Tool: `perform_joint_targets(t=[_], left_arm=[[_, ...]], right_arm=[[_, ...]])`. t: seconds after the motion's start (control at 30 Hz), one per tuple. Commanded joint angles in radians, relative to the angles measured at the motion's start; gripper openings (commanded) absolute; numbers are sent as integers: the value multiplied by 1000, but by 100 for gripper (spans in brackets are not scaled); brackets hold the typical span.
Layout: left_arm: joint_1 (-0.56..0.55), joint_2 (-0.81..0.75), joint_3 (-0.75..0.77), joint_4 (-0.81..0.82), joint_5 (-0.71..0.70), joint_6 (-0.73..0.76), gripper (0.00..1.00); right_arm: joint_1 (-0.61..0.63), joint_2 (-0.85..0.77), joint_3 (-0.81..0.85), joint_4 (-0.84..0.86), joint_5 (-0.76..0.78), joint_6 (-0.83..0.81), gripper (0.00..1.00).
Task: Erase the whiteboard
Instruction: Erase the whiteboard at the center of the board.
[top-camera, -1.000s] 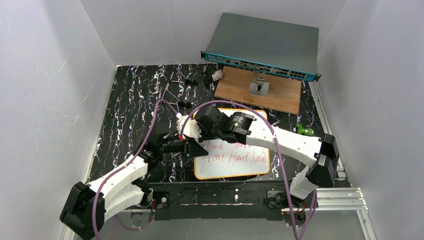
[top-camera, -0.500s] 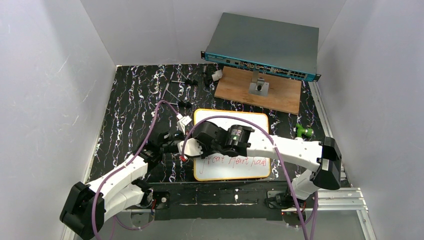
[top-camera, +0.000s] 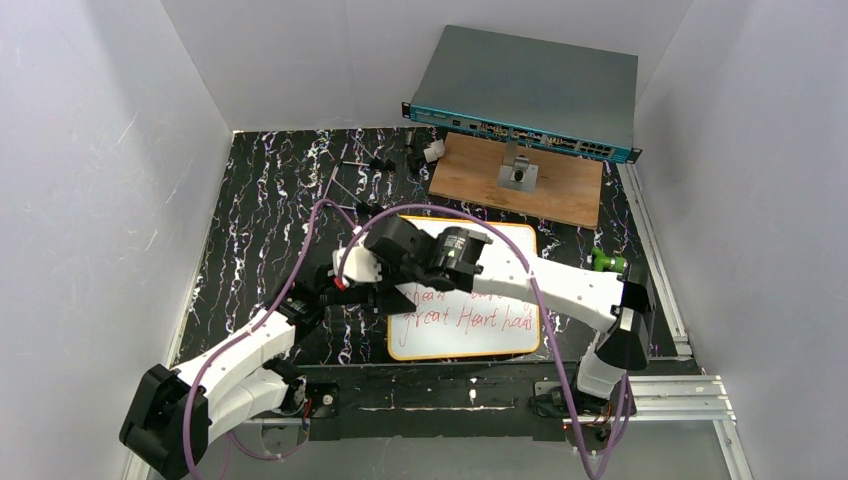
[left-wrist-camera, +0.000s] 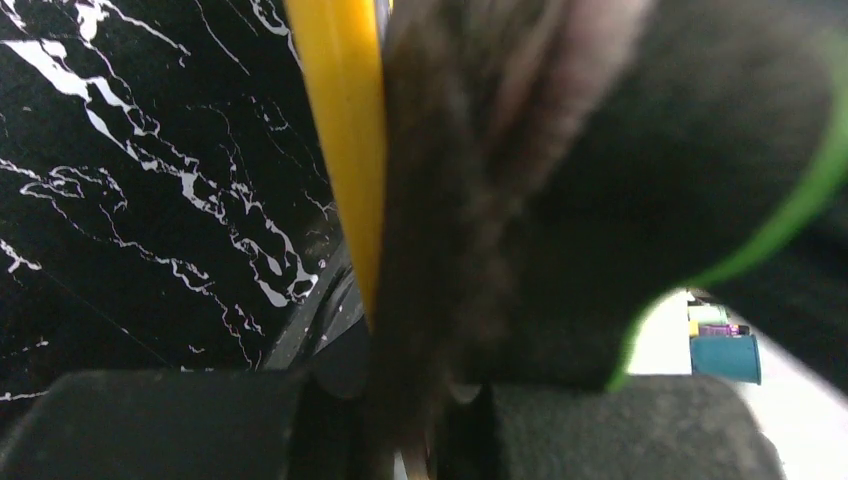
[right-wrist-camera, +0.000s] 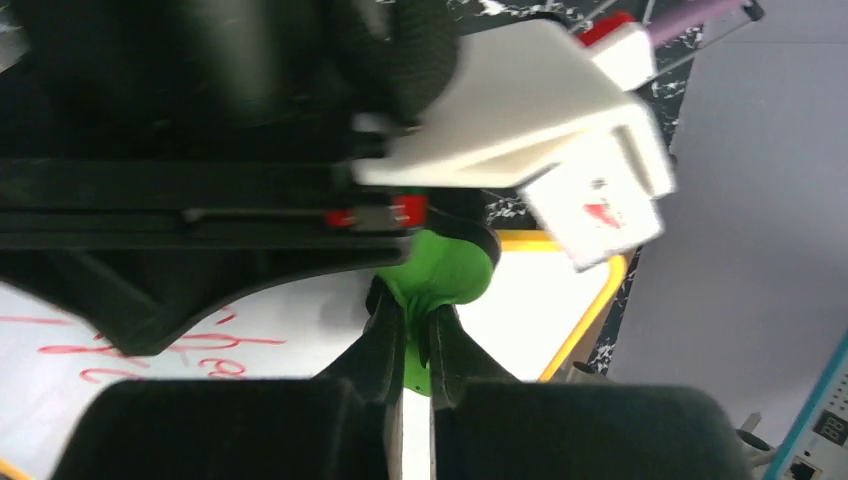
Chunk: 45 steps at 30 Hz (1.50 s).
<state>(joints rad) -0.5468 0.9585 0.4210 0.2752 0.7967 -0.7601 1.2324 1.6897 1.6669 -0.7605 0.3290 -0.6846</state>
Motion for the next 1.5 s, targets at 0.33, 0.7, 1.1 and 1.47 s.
perform_joint_targets(t=[0.33,0.7,1.1,1.47], left_arm=[[-7,-76,47,143,65,39,0],[-7,-64,50,147,58,41,0],[-7,-103,10,166,34,63,0],[-7,-111,-1,167,22,61,0]], right_arm=[[-115,-100,-188,43,-26,47,1],[-84,-32,-30,-82,-220,79,1],[-340,-177,-314,61,-284,144,1],[-341,-108,-190,100,-410,183,1]])
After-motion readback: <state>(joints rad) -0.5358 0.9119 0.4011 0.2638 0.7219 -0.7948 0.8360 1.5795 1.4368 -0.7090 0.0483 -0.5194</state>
